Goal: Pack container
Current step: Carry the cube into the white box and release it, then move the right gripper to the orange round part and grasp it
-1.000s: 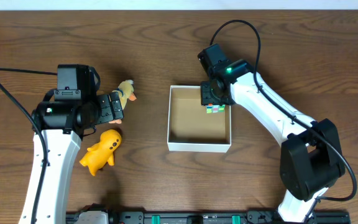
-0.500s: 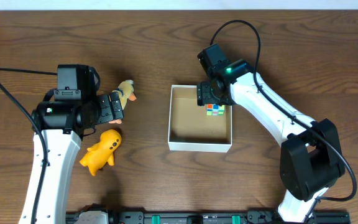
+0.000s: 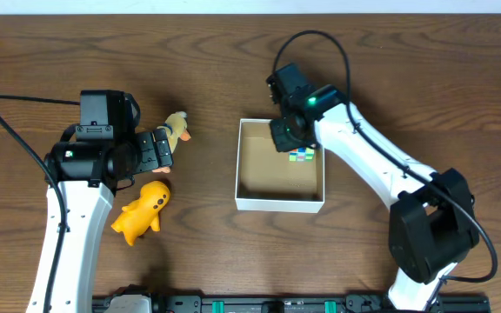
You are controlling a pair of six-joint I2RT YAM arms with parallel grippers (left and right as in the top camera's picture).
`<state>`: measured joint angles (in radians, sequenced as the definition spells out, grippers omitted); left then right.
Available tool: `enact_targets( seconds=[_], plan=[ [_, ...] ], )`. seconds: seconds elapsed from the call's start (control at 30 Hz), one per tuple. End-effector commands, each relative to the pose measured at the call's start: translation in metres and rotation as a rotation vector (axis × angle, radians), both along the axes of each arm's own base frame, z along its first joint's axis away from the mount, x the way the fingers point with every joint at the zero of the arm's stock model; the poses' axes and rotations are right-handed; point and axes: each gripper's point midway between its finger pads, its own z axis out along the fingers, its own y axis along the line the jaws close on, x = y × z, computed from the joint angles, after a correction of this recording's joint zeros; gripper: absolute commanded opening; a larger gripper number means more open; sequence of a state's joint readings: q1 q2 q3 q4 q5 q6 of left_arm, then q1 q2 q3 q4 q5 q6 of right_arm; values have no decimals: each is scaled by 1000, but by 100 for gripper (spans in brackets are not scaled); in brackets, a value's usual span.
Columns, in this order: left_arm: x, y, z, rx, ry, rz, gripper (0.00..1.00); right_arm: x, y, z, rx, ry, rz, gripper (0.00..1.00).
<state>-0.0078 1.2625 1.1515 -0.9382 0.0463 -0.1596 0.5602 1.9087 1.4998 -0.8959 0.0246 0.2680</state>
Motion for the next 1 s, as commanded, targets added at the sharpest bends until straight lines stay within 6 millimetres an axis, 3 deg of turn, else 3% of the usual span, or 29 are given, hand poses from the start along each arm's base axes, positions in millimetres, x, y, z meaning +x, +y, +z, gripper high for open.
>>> enact_targets(
  seconds=[0.0, 0.07, 0.17, 0.3, 0.37, 0.47, 0.53, 0.57, 0.63, 0.7, 0.77, 0.87, 0.97],
  plan=[
    [3, 0, 5, 5, -9, -10, 98, -3, 18, 4, 11, -15, 80, 16],
    [3, 0, 5, 5, -9, -10, 98, 0, 18, 6, 2, -36, 49, 15],
    [3, 0, 5, 5, -9, -10, 98, 19, -2, 14, -69, -128, -90, 15],
    [3, 0, 5, 5, -9, -10, 98, 44, -32, 50, -79, -240, -197, 17],
    [3, 0, 5, 5, -9, -10, 98, 54, -58, 74, -61, -284, -292, 20],
    [3, 0, 5, 5, -9, -10, 98, 55, -117, 99, -37, -293, -499, 23],
    [3, 0, 5, 5, -9, -10, 98, 45, -161, 104, -37, -250, -643, 41],
    [3, 0, 5, 5, -9, -10, 98, 38, -185, 103, -37, -206, -701, 50],
    [3, 0, 5, 5, -9, -10, 98, 23, -220, 96, -37, -120, -787, 57],
    [3, 0, 5, 5, -9, -10, 98, 7, -250, 85, -39, -39, -872, 78],
    [3, 0, 5, 5, -9, -10, 98, -8, -276, 73, -34, 25, -951, 92],
    [3, 0, 5, 5, -9, -10, 98, -29, -305, 50, -14, 102, -1052, 94],
    [3, 0, 5, 5, -9, -10, 98, -42, -316, 25, -4, 143, -1082, 95]
  ],
)
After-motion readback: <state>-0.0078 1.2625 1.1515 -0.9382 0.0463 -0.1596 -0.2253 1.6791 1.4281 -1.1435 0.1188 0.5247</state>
